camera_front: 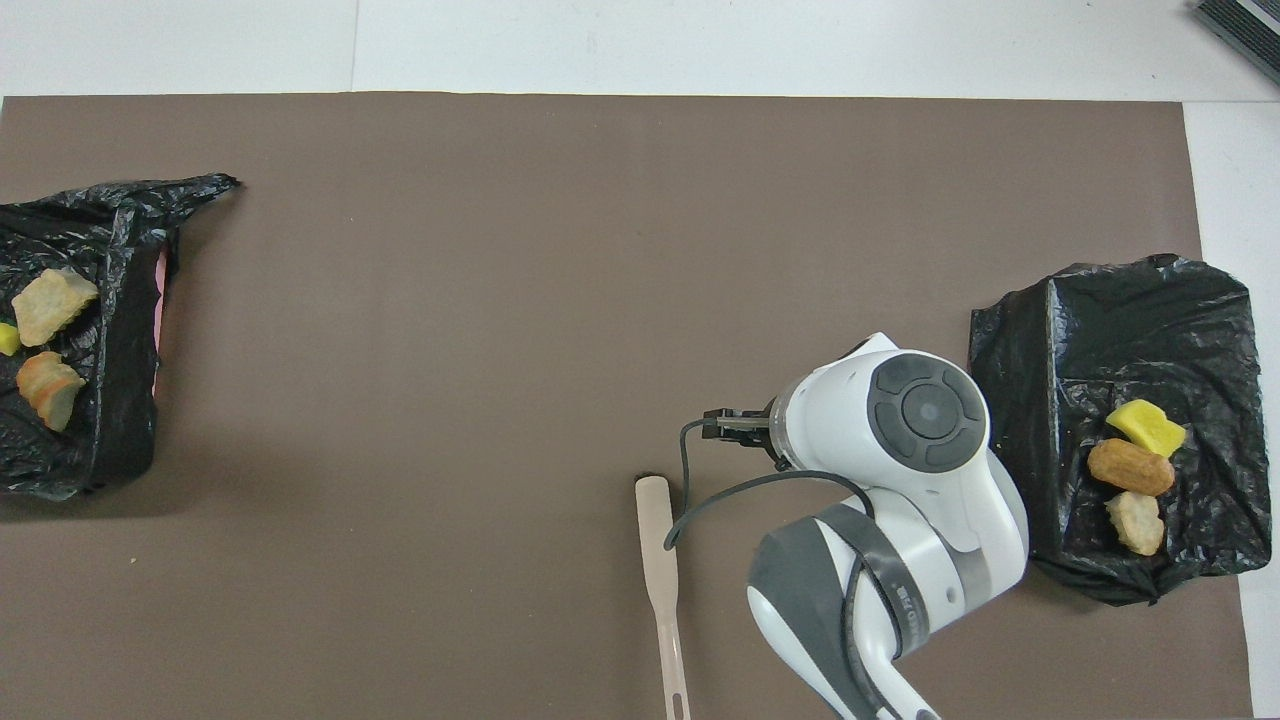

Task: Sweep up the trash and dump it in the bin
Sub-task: 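Tip the dustpan into the bag while the right gripper releases the brush, then bring the empty dustpan to the table center with the left gripper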

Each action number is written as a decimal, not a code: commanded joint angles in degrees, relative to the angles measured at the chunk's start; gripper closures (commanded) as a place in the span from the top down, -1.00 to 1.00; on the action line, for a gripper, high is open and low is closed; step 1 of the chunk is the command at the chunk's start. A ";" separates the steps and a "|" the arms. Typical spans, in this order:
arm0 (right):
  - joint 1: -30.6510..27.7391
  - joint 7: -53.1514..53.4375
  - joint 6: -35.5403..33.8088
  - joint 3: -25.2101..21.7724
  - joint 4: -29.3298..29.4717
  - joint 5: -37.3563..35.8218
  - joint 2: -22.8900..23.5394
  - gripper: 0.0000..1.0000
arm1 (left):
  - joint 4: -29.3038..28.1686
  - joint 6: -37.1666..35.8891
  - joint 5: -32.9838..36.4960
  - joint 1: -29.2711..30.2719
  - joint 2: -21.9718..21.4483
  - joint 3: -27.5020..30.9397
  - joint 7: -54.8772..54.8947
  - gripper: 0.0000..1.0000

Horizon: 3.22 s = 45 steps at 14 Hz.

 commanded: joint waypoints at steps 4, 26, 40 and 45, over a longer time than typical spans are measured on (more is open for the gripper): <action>-1.43 0.45 -6.52 0.56 6.70 -1.29 -0.27 1.00 | -2.07 -3.04 1.13 -4.22 -4.45 0.13 -1.04 -1.00; -5.82 -31.10 -38.18 -21.76 31.67 -7.45 -3.69 1.00 | -15.07 -16.42 -55.73 -22.66 -3.32 -0.05 -61.00 -1.00; -6.61 -32.33 -41.95 -21.94 29.48 -3.31 -6.94 1.00 | 6.07 -14.73 -73.84 -50.63 14.69 0.13 -116.60 -1.00; -6.88 -32.33 -42.48 -21.94 29.38 -3.31 -7.12 1.00 | 19.82 -19.93 -72.44 -56.00 27.46 0.92 -124.44 -1.00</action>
